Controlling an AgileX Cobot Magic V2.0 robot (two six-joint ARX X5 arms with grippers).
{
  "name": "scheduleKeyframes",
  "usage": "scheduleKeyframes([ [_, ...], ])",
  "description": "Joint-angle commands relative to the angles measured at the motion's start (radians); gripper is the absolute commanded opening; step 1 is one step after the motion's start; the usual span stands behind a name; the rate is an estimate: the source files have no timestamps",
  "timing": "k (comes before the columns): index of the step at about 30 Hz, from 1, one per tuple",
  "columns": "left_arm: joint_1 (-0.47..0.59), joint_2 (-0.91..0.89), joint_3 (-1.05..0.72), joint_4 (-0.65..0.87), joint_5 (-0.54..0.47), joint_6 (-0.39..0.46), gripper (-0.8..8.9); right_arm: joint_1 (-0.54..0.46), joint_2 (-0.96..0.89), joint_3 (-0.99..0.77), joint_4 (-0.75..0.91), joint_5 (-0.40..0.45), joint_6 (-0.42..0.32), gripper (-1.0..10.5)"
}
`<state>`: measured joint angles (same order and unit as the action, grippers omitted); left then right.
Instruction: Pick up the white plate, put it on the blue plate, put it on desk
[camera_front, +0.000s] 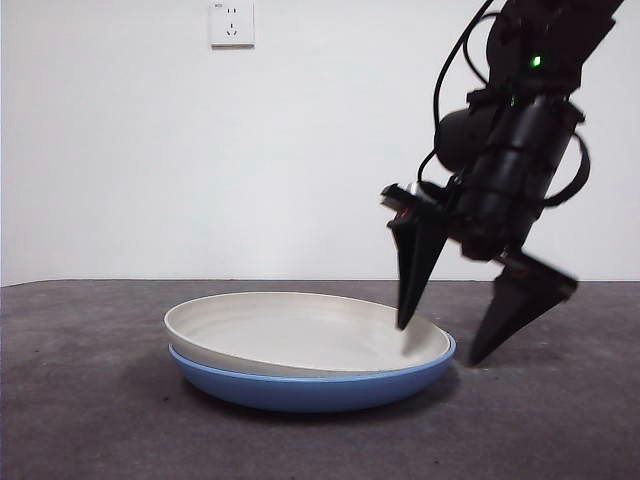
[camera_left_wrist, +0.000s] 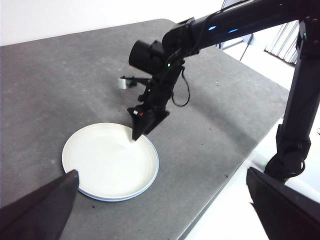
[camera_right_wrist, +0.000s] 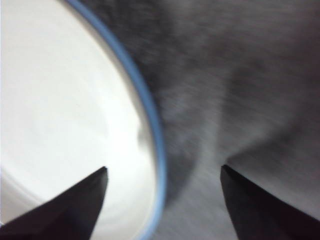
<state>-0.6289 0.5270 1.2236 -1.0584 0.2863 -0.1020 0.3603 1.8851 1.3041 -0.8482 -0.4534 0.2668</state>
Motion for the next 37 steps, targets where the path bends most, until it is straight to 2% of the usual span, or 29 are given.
scheduleKeyframes([
  [1,-0.006,0.002,0.011,0.009,0.002,0.012,6.26,-0.011,-0.054,0.065,-0.065,0.078,-0.047,4.4],
  [7,-0.006,0.002,0.011,0.009,0.002,0.011,6.26,-0.016,-0.241,0.144,-0.205,0.213,-0.081,5.4],
  [12,-0.006,0.002,0.011,0.009,0.002,0.011,6.26,-0.016,-0.451,0.154,-0.284,0.229,-0.084,5.6],
  [18,-0.006,0.002,0.011,0.005,0.002,0.011,6.26,-0.013,-0.685,0.154,-0.368,0.299,-0.100,5.6],
  [25,-0.006,0.002,0.011,0.005,0.002,0.011,6.26,-0.009,-0.901,0.154,-0.390,0.298,-0.132,5.6],
  [37,-0.006,0.002,0.011,0.005,0.003,0.008,6.26,-0.009,-1.176,0.154,-0.555,0.296,-0.152,5.6],
])
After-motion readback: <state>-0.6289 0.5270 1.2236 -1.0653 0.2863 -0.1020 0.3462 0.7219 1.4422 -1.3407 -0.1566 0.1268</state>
